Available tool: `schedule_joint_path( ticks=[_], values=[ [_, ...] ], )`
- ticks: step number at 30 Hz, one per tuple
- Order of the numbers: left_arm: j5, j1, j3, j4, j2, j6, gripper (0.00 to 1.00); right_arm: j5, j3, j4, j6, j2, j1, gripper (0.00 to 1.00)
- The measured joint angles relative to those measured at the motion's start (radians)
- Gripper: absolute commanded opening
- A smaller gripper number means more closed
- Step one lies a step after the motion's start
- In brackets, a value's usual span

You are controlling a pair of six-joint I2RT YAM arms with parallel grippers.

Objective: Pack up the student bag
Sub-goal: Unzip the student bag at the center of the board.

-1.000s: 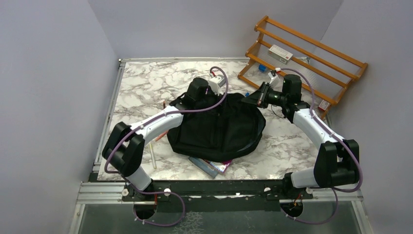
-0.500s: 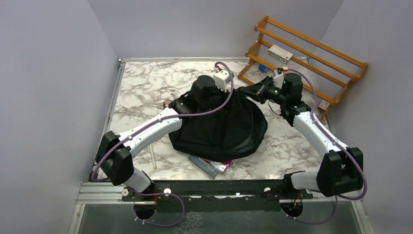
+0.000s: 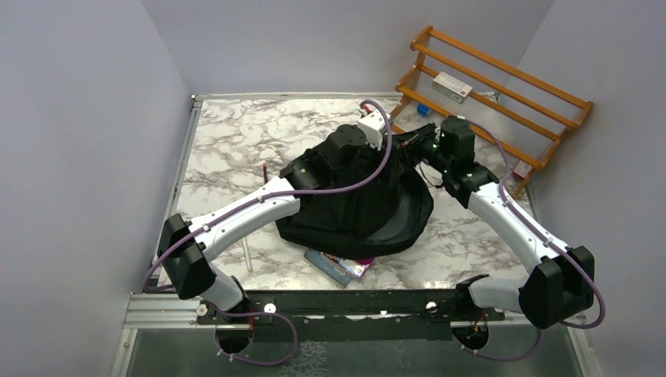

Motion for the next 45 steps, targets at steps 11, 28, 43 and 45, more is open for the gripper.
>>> schedule_joint_path(
  ticks=[11,28,43,45],
  values=[
    [-0.128,-0.062,0.087,-0.117,0.056,0.011,0.83,0.139,0.119,-0.132,0.145,0.047,0.055,0.01],
    [-0.407,-0.134,0.268,-0.350,0.195,0.152,0.38,0.166,0.122,-0.154,0.151,0.052,0.062,0.01],
    [-0.402,-0.064,0.219,-0.363,0.190,0.163,0.00,0.272,-0.008,-0.100,-0.063,-0.061,0.066,0.53],
    [-0.373,-0.030,0.190,-0.349,0.177,0.162,0.00,0.317,-0.019,-0.126,-0.132,-0.114,0.066,0.61]
  ],
)
